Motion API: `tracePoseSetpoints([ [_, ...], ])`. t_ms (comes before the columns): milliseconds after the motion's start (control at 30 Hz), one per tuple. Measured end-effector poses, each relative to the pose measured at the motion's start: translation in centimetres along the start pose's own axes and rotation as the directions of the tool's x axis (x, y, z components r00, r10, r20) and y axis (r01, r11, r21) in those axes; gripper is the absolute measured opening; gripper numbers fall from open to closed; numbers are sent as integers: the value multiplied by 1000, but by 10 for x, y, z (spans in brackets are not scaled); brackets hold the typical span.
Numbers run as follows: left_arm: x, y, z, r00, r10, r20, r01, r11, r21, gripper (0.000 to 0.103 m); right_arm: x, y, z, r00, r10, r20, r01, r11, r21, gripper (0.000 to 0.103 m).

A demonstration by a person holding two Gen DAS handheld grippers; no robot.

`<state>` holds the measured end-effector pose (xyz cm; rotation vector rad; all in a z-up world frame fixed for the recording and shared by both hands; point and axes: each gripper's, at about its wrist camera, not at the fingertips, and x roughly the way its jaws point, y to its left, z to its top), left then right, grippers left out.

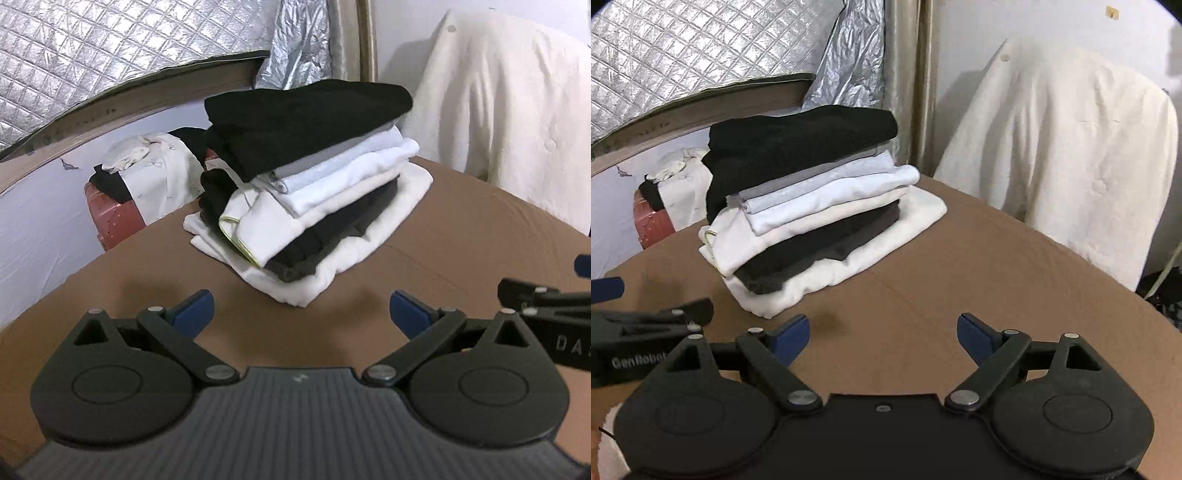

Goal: Fold clothes

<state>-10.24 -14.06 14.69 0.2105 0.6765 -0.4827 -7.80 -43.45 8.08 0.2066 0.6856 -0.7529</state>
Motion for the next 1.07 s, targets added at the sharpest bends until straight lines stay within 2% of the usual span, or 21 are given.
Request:
tracePoseSetpoints([
  [333,-5,-5,-7,1000,-22,7,22,1000,11,103,-9,-5,-11,1000,-31,-2,31,999,11,90],
  [500,2,-8,-13,1000,-25,-17,26,1000,10,103,-8,-5,-16,999,-32,-10,32,999,24,90],
  [867,9,-17,-23,1000,19,-10,-18,998,55,103,-10,-3,-21,999,-34,-7,35,999,39,90],
  [1067,7,-15,-22,1000,8,-2,-8,999,44,103,-13,-4,-23,1000,-27,-8,28,998,50,90],
])
